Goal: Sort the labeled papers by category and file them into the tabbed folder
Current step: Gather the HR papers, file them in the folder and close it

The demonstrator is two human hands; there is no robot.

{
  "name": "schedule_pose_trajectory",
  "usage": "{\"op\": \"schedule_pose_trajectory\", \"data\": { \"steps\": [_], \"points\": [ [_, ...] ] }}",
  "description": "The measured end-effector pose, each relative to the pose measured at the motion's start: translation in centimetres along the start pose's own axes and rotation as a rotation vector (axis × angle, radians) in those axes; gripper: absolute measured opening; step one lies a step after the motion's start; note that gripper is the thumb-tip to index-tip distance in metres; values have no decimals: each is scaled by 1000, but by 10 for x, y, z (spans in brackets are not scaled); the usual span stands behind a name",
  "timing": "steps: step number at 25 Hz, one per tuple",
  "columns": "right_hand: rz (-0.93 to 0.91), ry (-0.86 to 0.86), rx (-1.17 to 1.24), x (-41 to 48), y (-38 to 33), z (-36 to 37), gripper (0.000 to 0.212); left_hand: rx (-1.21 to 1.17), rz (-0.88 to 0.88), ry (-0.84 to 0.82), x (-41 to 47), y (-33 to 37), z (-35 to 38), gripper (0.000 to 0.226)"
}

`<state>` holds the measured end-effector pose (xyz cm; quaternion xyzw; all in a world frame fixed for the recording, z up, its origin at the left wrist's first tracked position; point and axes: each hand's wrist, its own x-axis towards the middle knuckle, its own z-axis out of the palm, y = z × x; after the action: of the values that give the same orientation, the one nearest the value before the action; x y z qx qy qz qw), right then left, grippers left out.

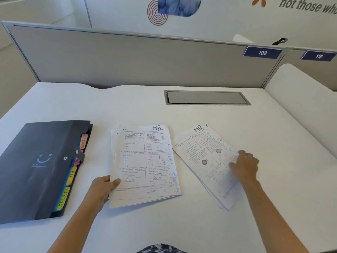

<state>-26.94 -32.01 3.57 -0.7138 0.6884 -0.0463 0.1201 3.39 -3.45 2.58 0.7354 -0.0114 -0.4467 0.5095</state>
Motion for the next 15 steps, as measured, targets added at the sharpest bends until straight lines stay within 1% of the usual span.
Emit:
{"op": "schedule_pose_trajectory", "data": {
  "steps": [2,4,6,9,10,12,15],
  "points": [
    [25,-56,-71,9,11,-7,58,0,-2,-17,0,1,-1,29],
    [10,-22,-92,14,17,-10,54,2,-7,-23,1,1,-2,29],
    [-1,45,-72,15,20,-7,43,4,-11,-18,2,1,-2,31],
    [-72,223,28,8,19,-6,13,0,-12,-24,3,1,-3,32],
    [-103,305,101,2,17,-9,8,3,-13,-24,3,0,-3,32],
    [-149,467,263,-14,4,-23,5,5,-14,-22,3,0,-3,32],
    [-248,657,429,-40,-23,-49,4,14,-12,-17,3,1,-2,31]
  ]
}}
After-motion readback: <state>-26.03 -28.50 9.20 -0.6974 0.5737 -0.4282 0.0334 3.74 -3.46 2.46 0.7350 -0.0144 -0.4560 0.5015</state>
